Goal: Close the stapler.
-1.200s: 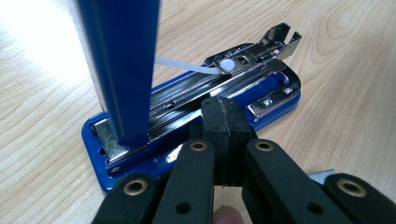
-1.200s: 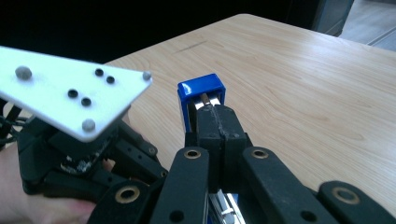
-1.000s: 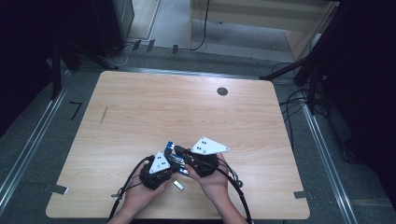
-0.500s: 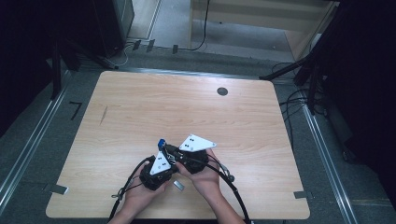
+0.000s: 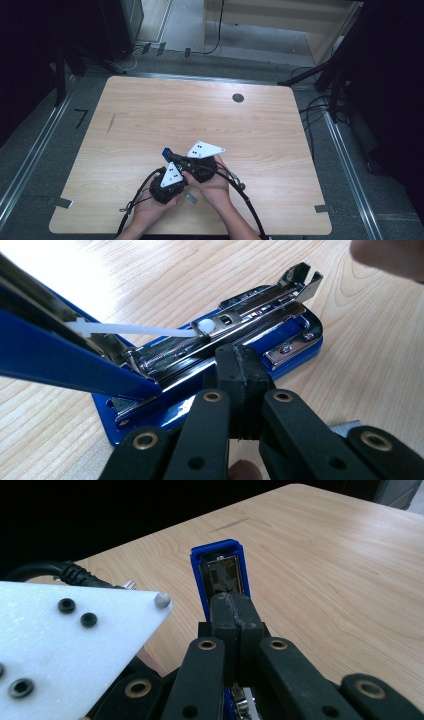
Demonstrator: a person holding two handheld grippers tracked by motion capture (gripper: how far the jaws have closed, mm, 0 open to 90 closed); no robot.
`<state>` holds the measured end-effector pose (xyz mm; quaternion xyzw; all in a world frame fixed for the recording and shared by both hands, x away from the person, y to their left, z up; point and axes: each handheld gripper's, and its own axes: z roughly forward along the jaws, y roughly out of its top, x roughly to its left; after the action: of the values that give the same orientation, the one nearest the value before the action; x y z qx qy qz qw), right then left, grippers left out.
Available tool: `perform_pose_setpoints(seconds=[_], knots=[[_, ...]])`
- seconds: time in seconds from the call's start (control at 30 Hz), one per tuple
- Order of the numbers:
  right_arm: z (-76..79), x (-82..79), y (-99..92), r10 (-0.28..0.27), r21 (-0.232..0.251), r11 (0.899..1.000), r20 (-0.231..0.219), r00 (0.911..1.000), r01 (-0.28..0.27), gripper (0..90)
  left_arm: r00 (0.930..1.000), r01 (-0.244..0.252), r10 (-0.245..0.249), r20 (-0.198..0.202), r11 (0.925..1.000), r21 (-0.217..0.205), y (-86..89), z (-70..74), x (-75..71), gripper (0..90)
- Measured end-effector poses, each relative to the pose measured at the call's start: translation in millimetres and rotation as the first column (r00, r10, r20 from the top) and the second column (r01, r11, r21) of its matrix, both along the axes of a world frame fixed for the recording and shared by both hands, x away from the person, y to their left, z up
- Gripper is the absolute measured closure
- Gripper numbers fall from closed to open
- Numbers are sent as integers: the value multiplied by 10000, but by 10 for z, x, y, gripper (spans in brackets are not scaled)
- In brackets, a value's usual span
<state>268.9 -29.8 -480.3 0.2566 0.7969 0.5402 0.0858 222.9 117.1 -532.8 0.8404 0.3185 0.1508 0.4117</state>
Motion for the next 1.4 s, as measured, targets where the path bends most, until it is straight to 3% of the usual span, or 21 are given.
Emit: perform_pose_setpoints(seconds=[0.97, 1.13, 1.4], knots=[[-81, 184, 204, 798, -605, 9948, -399, 9960, -822, 900, 10000, 81, -81, -24, 10000, 58, 1, 2, -2, 900], [-126, 245, 218, 922, -698, 9928, -741, 9930, -974, 900, 10000, 77, -77, -14, 9999, 90, 0, 3, -5, 900], [-222, 289, 323, 883, -1421, 9842, -1240, 9883, -1057, 900, 9999, 109, -109, 3, 9999, 84, -2, 1, -7, 900]])
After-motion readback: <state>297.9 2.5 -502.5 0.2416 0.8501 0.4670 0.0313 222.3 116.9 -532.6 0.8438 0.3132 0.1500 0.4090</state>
